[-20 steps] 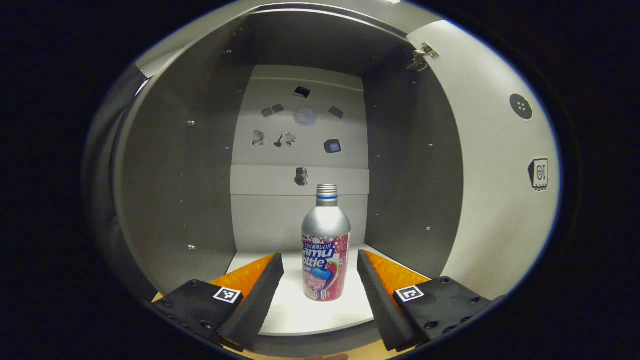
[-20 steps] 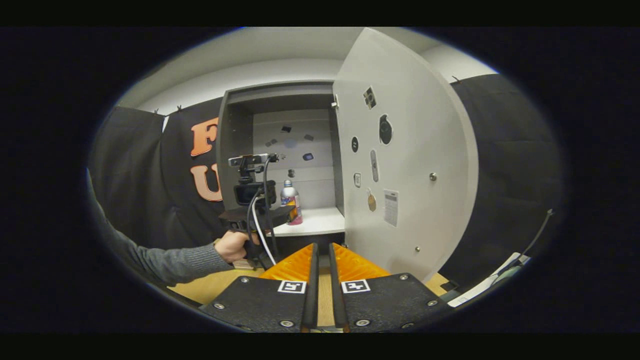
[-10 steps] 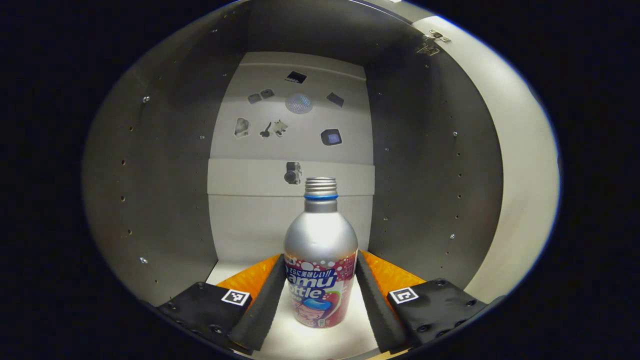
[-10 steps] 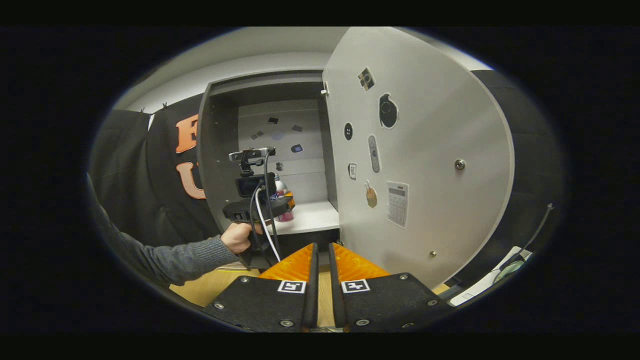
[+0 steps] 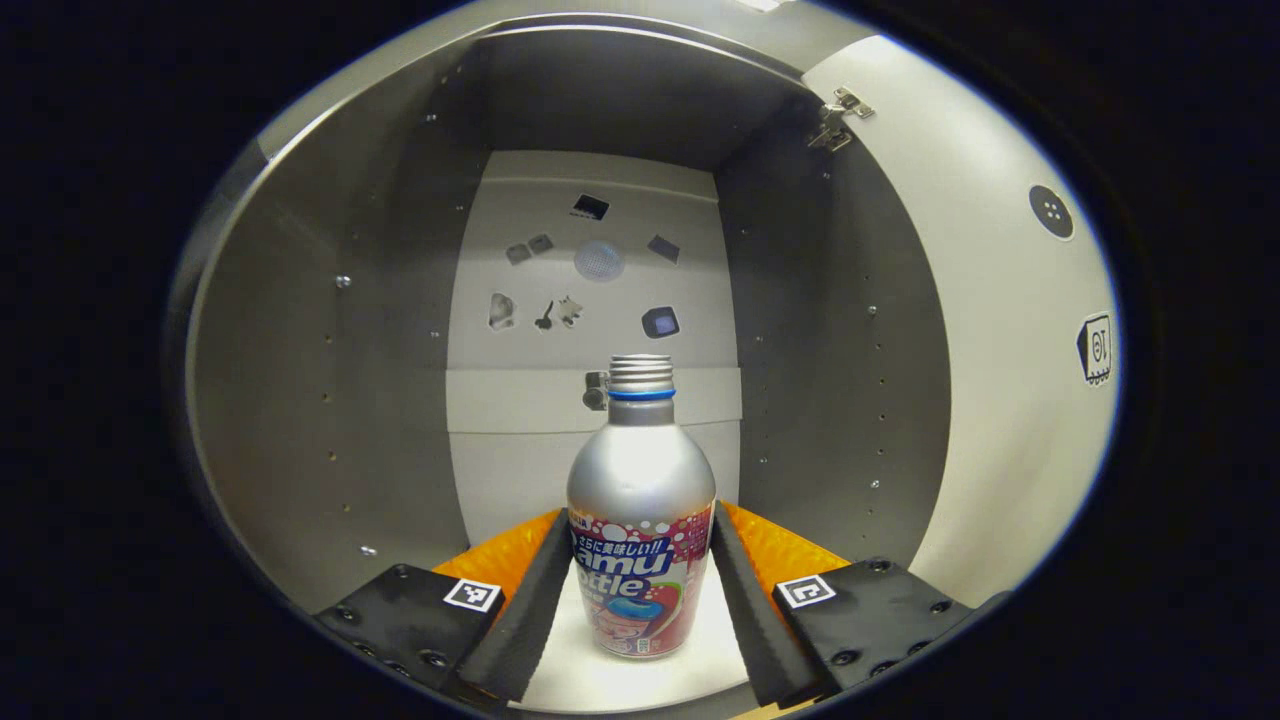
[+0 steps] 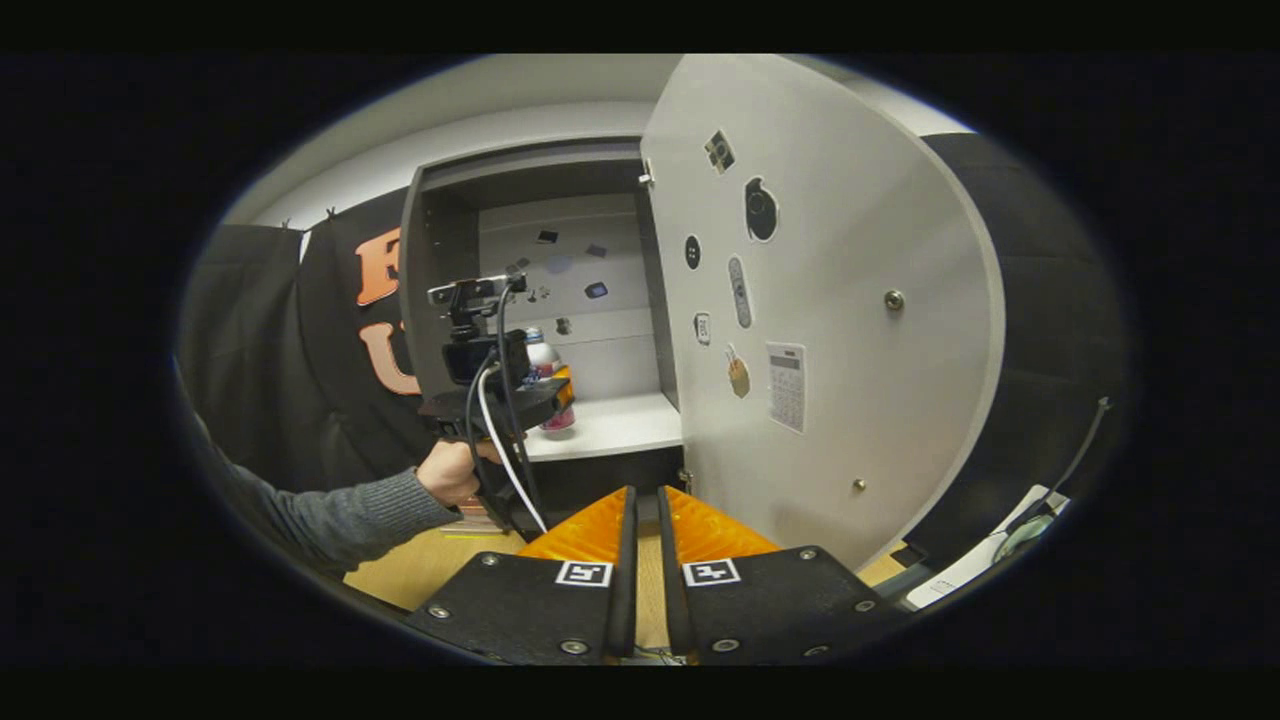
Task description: Open the cabinet door with the right hand, grasp the bottle in the cabinet with the left hand and place it on the coaster, then close the cabinet door with the right hand.
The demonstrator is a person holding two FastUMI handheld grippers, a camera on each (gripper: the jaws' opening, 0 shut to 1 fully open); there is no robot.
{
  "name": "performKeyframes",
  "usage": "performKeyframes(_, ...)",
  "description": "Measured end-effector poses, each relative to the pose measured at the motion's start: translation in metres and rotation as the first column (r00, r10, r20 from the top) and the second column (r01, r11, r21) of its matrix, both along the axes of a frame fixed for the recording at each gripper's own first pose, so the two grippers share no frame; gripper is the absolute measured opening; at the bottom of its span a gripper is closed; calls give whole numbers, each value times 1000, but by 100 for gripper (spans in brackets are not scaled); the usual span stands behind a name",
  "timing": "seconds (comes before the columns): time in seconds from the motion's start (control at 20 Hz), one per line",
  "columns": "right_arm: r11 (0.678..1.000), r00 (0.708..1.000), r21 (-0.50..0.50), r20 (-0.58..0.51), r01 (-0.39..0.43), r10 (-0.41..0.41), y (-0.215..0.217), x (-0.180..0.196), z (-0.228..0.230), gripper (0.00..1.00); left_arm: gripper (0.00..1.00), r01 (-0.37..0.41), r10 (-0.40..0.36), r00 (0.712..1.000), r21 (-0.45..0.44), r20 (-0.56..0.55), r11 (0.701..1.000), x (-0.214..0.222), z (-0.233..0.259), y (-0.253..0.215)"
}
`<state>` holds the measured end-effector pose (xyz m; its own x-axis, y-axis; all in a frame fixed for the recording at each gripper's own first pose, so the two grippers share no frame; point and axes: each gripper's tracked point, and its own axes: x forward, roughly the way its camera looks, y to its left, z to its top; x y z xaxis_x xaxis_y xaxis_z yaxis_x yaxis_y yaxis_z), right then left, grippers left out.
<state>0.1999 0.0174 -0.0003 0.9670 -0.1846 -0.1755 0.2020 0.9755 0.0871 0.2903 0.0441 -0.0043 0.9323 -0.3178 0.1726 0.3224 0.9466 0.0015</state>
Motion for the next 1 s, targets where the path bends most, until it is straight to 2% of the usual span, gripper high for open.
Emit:
performKeyframes(0.05,1000,1000,2,1,-7,7,2,-2,0,17,85,-6,6,1000,6,-1,1000,-6,-2,3)
performKeyframes(0.15,1000,1000,6,7,-23,23,4,-8,0,17,84,-11,11,1000,23,4,1000,-22,-7,11)
performKeyframes(0.25,999,999,18,1,-42,42,8,-13,-2,7,85,-30,30,1000,43,6,999,-41,-15,21)
performKeyframes(0.3,998,999,28,-2,-51,51,10,-17,-4,12,84,-35,35,999,53,1,998,-53,-23,26)
performKeyframes(0.4,997,998,41,-7,-66,66,14,-24,-6,14,85,-35,37,999,66,-27,997,-78,-42,32)
performKeyframes(0.5,995,996,47,-22,-82,83,16,-31,-10,7,86,-41,47,996,80,-71,996,-97,-65,40)
performKeyframes(0.65,994,993,45,-58,-96,99,15,-40,-18,12,86,-52,65,988,90,-142,995,-120,-101,53)
performKeyframes(1.0,991,978,73,-165,-116,126,19,-66,-42,12,86,-93,126,940,116,-318,989,-164,-220,84)
